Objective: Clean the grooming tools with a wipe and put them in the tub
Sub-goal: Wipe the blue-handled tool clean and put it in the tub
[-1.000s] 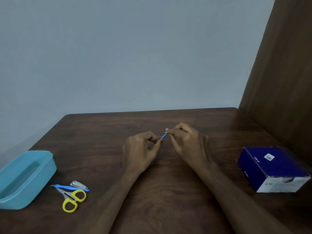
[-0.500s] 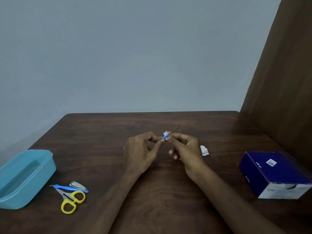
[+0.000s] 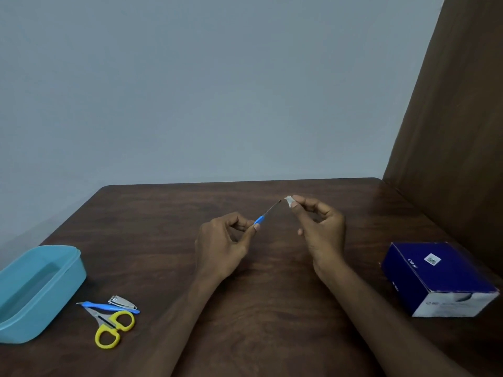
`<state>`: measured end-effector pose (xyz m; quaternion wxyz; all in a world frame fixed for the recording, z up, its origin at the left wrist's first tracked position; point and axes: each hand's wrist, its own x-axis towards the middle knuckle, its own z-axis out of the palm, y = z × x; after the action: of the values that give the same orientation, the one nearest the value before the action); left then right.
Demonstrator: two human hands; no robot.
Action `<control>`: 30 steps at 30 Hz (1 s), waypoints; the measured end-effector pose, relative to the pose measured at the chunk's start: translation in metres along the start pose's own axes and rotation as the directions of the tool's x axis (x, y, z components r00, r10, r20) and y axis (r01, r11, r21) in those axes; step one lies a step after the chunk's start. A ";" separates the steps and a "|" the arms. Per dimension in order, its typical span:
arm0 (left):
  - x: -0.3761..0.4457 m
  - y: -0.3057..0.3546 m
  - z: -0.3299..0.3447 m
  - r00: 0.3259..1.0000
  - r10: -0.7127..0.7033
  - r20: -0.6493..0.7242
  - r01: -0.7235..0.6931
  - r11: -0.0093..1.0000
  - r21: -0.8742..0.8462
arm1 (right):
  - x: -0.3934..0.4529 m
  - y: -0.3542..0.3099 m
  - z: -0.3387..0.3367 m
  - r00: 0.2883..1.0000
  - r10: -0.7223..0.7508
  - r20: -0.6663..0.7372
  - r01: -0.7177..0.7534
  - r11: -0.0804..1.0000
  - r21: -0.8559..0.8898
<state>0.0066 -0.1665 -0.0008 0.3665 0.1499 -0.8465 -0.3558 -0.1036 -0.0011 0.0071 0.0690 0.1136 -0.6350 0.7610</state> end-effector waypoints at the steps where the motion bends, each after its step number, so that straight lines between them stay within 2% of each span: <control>1: -0.001 0.000 0.000 1.000 0.003 0.011 -0.003 1.000 -0.009 | -0.001 0.002 0.001 1.000 -0.005 -0.007 0.005 1.000 -0.015; 5: 0.000 -0.003 0.004 0.997 0.039 0.067 -0.031 0.994 -0.104 | -0.002 0.007 0.002 0.998 -0.011 0.056 0.012 1.000 -0.022; 8: -0.001 -0.007 0.004 0.993 0.058 0.103 -0.043 0.988 -0.148 | 0.002 0.007 0.001 0.999 0.045 0.000 -0.045 0.998 -0.043; 11: -0.001 -0.006 0.004 0.994 0.046 0.102 -0.032 0.990 -0.139 | 0.006 0.006 0.000 0.994 0.107 -0.031 -0.106 0.993 0.053; 17: 0.003 -0.010 0.004 0.995 0.005 0.096 0.010 0.988 -0.154 | -0.002 -0.001 0.006 0.965 0.179 0.190 -0.205 0.971 0.126; 22: 0.004 -0.011 0.006 0.992 0.011 0.123 0.009 0.987 -0.161 | 0.001 -0.001 0.004 0.979 0.159 0.127 -0.173 0.979 0.110; 25: 0.004 -0.013 0.006 0.992 0.016 0.127 0.007 0.984 -0.177 | 0.003 -0.002 0.001 0.979 0.195 0.066 -0.203 0.969 0.144; 30: 0.004 -0.011 0.005 0.990 0.013 0.143 0.014 0.983 -0.185 | -0.001 -0.004 0.003 0.940 0.284 0.188 -0.315 0.935 0.161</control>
<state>0.0005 -0.1735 -0.0088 0.3168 0.0892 -0.8340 -0.4428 -0.1016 -0.0033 0.0113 -0.1108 0.0826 -0.5734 0.8076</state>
